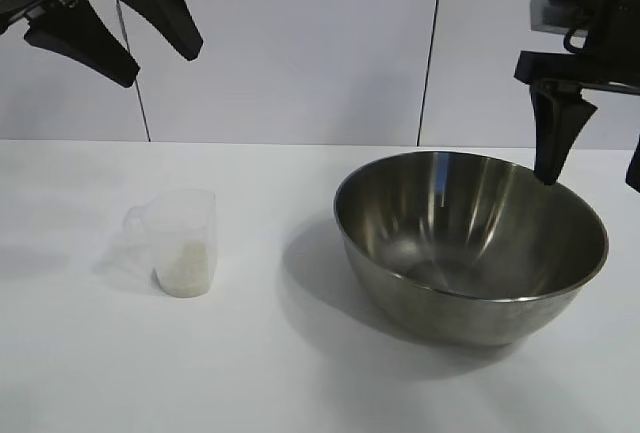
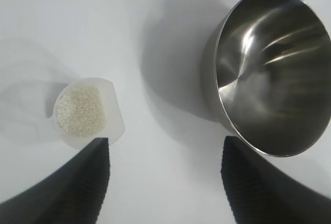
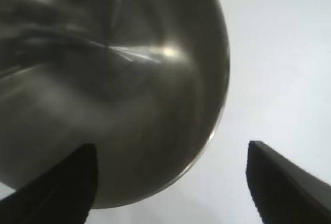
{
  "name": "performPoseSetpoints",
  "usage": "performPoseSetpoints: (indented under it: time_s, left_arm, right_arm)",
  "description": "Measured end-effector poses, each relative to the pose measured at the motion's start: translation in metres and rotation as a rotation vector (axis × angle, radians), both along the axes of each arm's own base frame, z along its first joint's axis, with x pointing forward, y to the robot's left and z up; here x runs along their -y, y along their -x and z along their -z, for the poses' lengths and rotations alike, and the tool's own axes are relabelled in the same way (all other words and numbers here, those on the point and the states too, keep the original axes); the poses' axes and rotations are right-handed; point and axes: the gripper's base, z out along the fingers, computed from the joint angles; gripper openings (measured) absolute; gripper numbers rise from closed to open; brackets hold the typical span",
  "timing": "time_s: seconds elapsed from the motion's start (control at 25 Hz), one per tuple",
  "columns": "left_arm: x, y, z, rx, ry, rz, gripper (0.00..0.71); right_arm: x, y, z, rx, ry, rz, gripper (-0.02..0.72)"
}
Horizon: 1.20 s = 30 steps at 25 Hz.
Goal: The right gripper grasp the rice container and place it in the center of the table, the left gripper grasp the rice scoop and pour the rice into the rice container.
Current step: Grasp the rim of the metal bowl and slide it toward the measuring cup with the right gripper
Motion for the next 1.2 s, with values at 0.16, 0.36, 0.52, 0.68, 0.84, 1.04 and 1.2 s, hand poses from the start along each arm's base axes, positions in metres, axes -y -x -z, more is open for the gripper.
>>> performPoseSetpoints:
  time_s: [0.16,0.36,0.52,0.68,0.84,1.04,1.2]
  left_arm:
    - [0.000,0.000,0.000,0.006,-0.003,0.008,0.458]
    - [0.000,0.000,0.000,0.010,-0.004,0.010,0.458]
    - [0.000,-0.001,0.000,0.015,-0.003,0.008,0.458]
    - [0.000,-0.001,0.000,0.017,-0.003,0.007,0.458]
    - [0.000,-0.002,-0.001,0.023,-0.001,0.003,0.458]
    - [0.000,-0.003,-0.001,0.034,0.001,-0.003,0.458]
    - [0.000,-0.003,-0.001,0.043,0.003,-0.007,0.458]
  right_arm:
    - [0.010,-0.005,0.003,0.031,0.003,0.030,0.547]
    - [0.011,-0.011,0.004,0.089,0.005,0.019,0.547]
    - [0.011,-0.015,0.013,0.079,0.000,0.016,0.547]
    - [0.008,-0.022,0.037,0.030,-0.027,0.020,0.547]
    - [0.006,-0.030,0.060,0.020,-0.045,0.033,0.547]
    - [-0.001,-0.036,0.074,0.038,-0.060,0.014,0.547]
    - [-0.014,-0.039,0.083,0.038,-0.060,-0.018,0.531]
